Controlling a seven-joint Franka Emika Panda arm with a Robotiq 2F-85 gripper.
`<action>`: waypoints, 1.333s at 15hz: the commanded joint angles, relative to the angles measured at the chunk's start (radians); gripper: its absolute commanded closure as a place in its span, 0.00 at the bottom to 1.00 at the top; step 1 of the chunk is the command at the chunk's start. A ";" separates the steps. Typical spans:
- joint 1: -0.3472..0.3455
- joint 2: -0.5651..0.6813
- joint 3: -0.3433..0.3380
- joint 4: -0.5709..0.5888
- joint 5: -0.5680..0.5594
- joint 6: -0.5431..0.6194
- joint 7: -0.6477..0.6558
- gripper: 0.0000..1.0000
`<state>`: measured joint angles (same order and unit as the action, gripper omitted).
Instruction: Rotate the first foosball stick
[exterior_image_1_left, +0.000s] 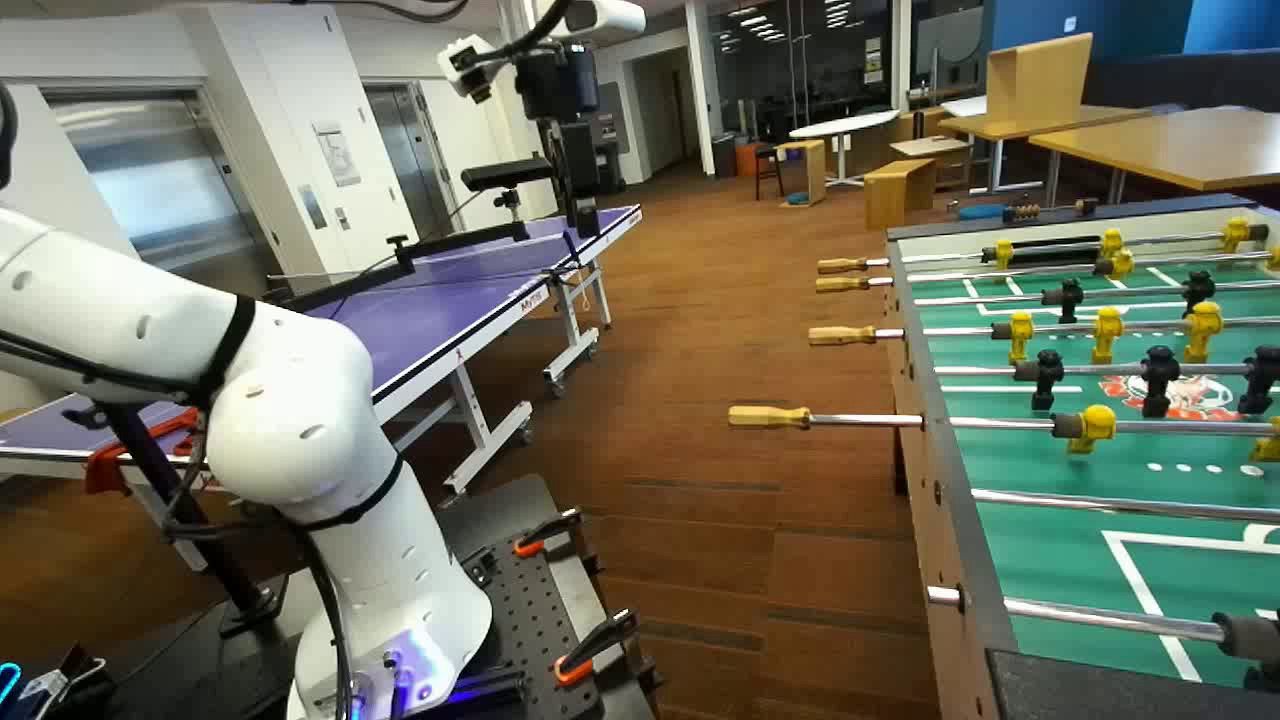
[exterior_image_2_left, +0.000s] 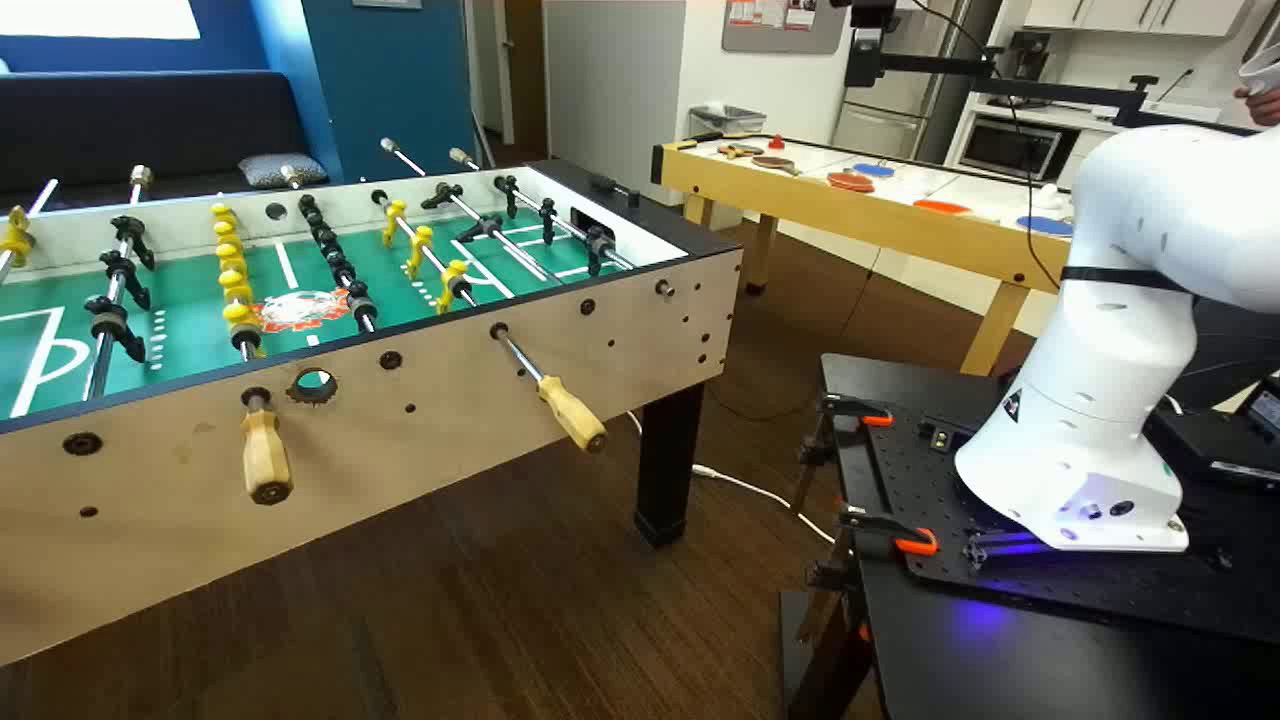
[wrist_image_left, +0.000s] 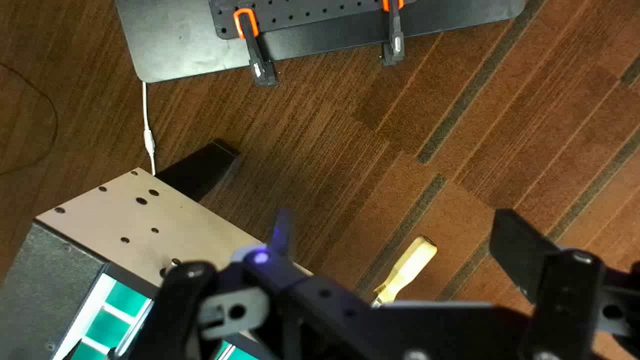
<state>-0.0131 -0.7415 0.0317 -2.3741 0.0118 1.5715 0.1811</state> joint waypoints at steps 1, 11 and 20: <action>-0.009 0.001 0.006 0.003 0.004 -0.003 -0.005 0.00; 0.007 0.132 0.112 0.001 -0.112 0.056 0.021 0.00; 0.084 0.391 0.268 -0.171 -0.483 0.372 0.119 0.00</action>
<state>0.0425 -0.3914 0.2719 -2.4812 -0.3443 1.8570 0.2455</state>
